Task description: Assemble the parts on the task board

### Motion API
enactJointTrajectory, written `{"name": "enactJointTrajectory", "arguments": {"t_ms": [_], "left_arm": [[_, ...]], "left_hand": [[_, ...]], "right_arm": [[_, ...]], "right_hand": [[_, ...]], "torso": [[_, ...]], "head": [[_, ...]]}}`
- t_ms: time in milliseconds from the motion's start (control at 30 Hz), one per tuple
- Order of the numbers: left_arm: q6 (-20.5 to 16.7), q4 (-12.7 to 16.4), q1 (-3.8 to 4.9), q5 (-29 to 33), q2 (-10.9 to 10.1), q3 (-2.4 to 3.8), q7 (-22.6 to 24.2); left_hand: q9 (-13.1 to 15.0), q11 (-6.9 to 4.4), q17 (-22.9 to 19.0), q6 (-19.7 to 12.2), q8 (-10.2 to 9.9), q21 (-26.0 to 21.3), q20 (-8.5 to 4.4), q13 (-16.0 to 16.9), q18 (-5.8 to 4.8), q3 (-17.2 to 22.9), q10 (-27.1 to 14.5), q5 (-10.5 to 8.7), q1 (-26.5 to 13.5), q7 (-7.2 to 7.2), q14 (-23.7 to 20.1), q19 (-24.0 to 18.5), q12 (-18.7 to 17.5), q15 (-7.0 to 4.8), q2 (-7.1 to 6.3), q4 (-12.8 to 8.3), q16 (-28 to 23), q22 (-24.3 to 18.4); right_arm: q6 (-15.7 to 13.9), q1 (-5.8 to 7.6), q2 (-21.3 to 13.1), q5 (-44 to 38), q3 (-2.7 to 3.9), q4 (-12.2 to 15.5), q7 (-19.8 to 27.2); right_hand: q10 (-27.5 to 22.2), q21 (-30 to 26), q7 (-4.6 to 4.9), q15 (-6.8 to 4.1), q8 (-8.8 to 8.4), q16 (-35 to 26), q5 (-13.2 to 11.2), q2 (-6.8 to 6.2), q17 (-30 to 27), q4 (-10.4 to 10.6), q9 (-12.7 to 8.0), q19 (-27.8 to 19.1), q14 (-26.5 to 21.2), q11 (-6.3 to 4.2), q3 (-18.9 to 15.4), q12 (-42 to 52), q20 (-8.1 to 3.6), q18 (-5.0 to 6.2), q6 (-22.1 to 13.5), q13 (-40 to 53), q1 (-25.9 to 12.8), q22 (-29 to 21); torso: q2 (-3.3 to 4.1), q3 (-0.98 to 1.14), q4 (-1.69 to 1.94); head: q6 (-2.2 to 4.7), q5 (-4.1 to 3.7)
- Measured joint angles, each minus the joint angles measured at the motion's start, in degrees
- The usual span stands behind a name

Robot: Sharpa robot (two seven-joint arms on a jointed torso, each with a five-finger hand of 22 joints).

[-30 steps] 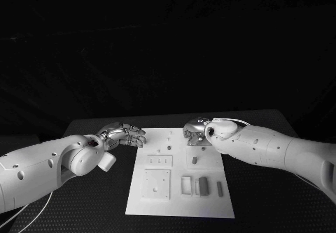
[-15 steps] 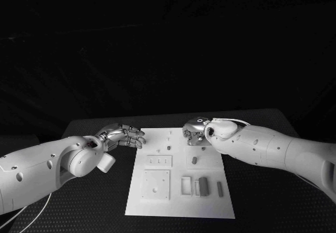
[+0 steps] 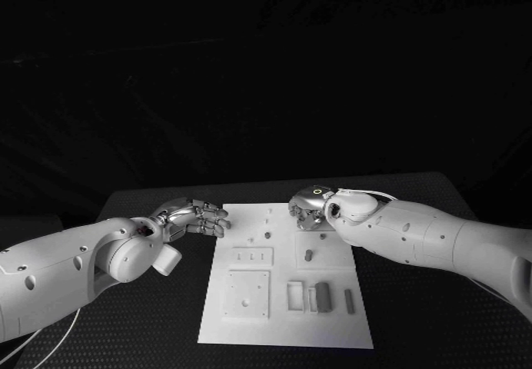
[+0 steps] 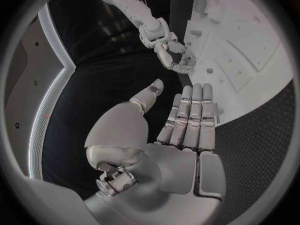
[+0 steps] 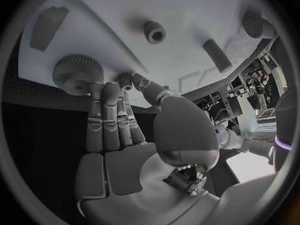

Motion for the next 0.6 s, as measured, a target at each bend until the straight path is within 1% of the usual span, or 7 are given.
{"name": "enactJointTrajectory", "arguments": {"t_ms": [33, 100, 200, 300, 367, 600], "left_arm": [[0.01, -0.03, 0.0, 0.0, 0.01, 0.0, 0.0], [0.02, -0.05, -0.02, 0.0, 0.04, 0.0, -0.01], [0.05, -0.05, -0.04, 0.01, 0.06, 0.0, -0.02], [0.07, -0.11, -0.06, 0.01, 0.07, -0.01, -0.02], [0.08, -0.18, -0.07, 0.01, 0.07, -0.01, -0.03], [0.12, -0.34, -0.08, 0.01, 0.17, -0.01, -0.04]], "left_hand": [[0.0, 0.0, 0.0, 0.0, 0.0, 0.0, 0.0, 0.0, 0.0, 0.0, 0.0, 0.0, 0.0, 0.0, 0.0, 0.0, 0.0, 0.0, 0.0, 0.0, 0.0, 0.0], [0.0, 0.0, 0.0, 0.0, 0.0, 0.0, 0.0, 0.0, 0.0, 0.0, 0.0, 0.0, 0.0, 0.0, 0.0, 0.0, 0.0, 0.0, 0.0, 0.0, 0.0, 0.0], [0.0, 0.0, 0.0, 0.0, 0.0, 0.0, 0.0, 0.0, 0.0, 0.0, 0.0, 0.0, 0.0, 0.0, 0.0, 0.0, 0.0, 0.0, 0.0, 0.0, 0.0, 0.04], [0.0, 0.0, 0.04, 0.0, 0.0, 0.0, 0.0, 0.0, -0.01, 0.0, 0.0, 0.0, 0.0, 0.0, 0.0, 0.0, 0.0, 0.0, 0.0, 0.0, 0.0, 0.05], [0.0, 0.0, 0.04, 0.0, 0.0, 0.0, 0.0, 0.0, -0.01, 0.0, 0.0, 0.0, 0.0, 0.0, 0.0, 0.0, 0.0, 0.0, 0.0, 0.0, 0.0, 0.04], [-0.05, 0.0, 0.04, 0.0, 0.0, 0.0, 0.0, 0.0, -0.02, 0.0, 0.0, 0.0, 0.0, 0.0, 0.0, 0.0, 0.0, 0.0, 0.0, 0.0, 0.0, 0.04]], "right_arm": [[-0.21, -0.01, 0.05, 0.02, -0.01, -0.02, -0.01], [-0.62, -0.05, 0.19, 0.03, -0.04, -0.04, -0.1], [-1.04, -0.1, 0.39, 0.03, -0.06, -0.03, -0.24], [-1.38, -0.14, 0.6, 0.02, -0.07, -0.06, -0.37], [-1.55, -0.15, 0.9, 0.01, -0.08, -0.33, -0.41], [-1.62, -0.1, 1.82, 0.0, -0.04, -1.06, -0.58]], "right_hand": [[-0.08, 0.22, 0.14, 0.0, 0.0, 0.36, 0.0, 0.32, 0.0, 0.14, 0.04, 0.01, 0.0, 0.08, 0.17, 0.07, -0.01, 0.0, 0.14, 0.0, 0.32, 0.0], [-0.09, 0.22, 0.37, 0.01, 0.0, 0.48, 0.0, 0.32, 0.0, -0.02, 0.11, 0.14, -0.01, 0.08, 0.33, 0.28, -0.13, -0.01, 0.37, 0.05, 0.32, 0.01], [-0.09, 0.22, 0.41, 0.01, 0.0, 0.48, 0.0, 0.53, -0.01, 0.07, 0.13, 0.25, -0.01, 0.08, 0.42, 0.28, -0.23, -0.06, 0.41, 0.23, 0.53, 0.01], [-0.09, 0.56, 0.42, 0.01, 0.0, 0.54, 0.0, 1.07, -0.06, 0.0, 0.21, 0.25, -0.01, 0.09, 0.67, 0.27, -0.23, -0.07, 0.42, 0.3, 1.07, 0.0], [-0.09, 0.66, 0.6, 0.01, 0.0, 0.83, 0.0, 1.21, -0.06, 0.04, 0.22, 0.25, -0.01, 0.09, 0.9, 0.27, -0.23, -0.08, 0.6, 0.37, 1.2, 0.01], [-0.08, 0.66, 0.62, 0.01, 0.0, 0.83, -0.01, 1.05, -0.19, -0.02, 0.21, 0.25, -0.01, 0.08, 0.96, 0.26, -0.22, -0.11, 0.62, 0.43, 1.51, 0.01]], "torso": [[0.02, 0.01, 0.01], [0.06, 0.01, 0.01], [0.12, 0.03, 0.04], [0.18, 0.04, 0.04], [0.21, 0.04, 0.04], [0.31, 0.08, -0.02]], "head": [[0.04, -0.03], [0.17, -0.09], [0.27, -0.15], [0.36, -0.21], [0.42, -0.22], [0.55, -0.23]]}}
